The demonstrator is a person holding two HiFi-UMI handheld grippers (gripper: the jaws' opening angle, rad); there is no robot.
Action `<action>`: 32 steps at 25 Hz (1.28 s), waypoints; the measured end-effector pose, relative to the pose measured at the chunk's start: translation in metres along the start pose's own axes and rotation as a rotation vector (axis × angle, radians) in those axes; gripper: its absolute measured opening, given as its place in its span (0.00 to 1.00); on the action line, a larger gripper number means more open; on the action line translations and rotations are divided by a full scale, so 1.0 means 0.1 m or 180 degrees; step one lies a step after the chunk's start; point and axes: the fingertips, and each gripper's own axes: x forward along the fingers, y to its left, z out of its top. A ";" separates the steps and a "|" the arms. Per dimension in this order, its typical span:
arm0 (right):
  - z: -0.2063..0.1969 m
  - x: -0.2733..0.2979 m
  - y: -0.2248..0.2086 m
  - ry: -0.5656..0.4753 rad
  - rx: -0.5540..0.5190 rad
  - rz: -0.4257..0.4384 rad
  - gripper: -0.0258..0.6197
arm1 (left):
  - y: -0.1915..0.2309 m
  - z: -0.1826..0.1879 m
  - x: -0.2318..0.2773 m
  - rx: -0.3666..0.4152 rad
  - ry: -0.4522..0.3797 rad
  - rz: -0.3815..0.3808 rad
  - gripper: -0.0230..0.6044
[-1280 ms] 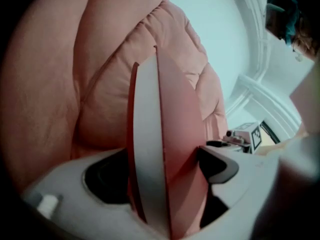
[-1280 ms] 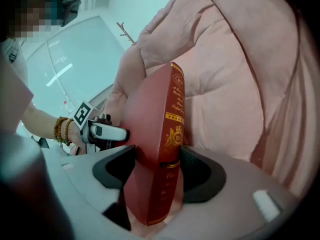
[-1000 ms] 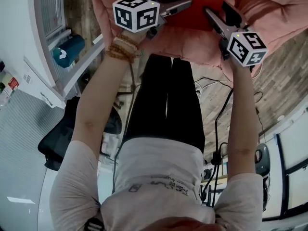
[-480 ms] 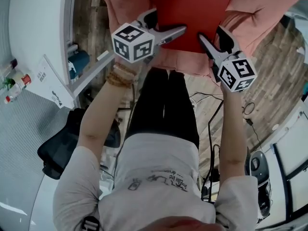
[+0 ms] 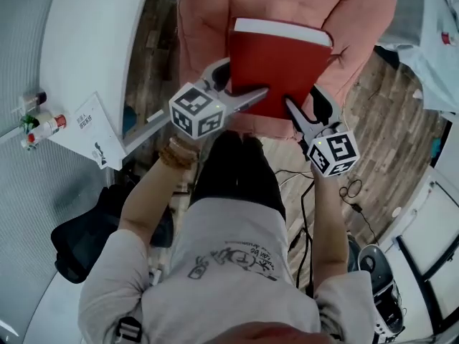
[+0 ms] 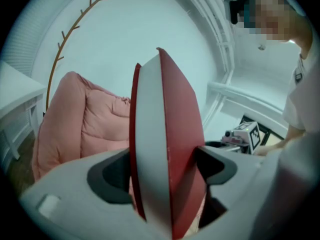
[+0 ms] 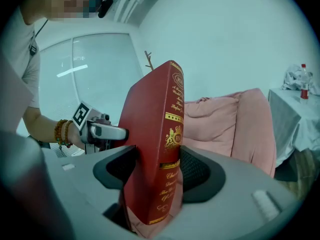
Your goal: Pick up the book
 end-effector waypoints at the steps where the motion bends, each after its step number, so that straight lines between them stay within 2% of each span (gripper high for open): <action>1: 0.08 -0.09 0.10 -0.0010 -0.0011 -0.0004 0.48 | -0.10 0.06 -0.09 0.0006 -0.0013 -0.0008 0.67; 6: 0.55 -0.47 0.46 -0.0177 -0.0256 -0.0068 0.48 | -0.54 0.50 -0.41 0.0169 -0.0169 -0.0062 0.66; 13: 1.08 -1.01 0.99 -0.0365 -0.0386 -0.0103 0.48 | -1.19 1.01 -0.90 0.0405 -0.0254 -0.0077 0.67; 19: 1.53 -1.42 1.40 -0.0599 -0.0637 -0.0120 0.48 | -1.69 1.44 -1.29 0.0667 -0.0412 -0.0070 0.67; 25: 1.82 -1.82 1.76 -0.0790 -0.0789 -0.0173 0.48 | -2.15 1.71 -1.60 0.0854 -0.0617 -0.0109 0.67; 32: 1.95 -2.18 2.04 -0.0909 -0.0873 -0.0191 0.48 | -2.56 1.82 -1.84 0.0994 -0.0747 -0.0171 0.67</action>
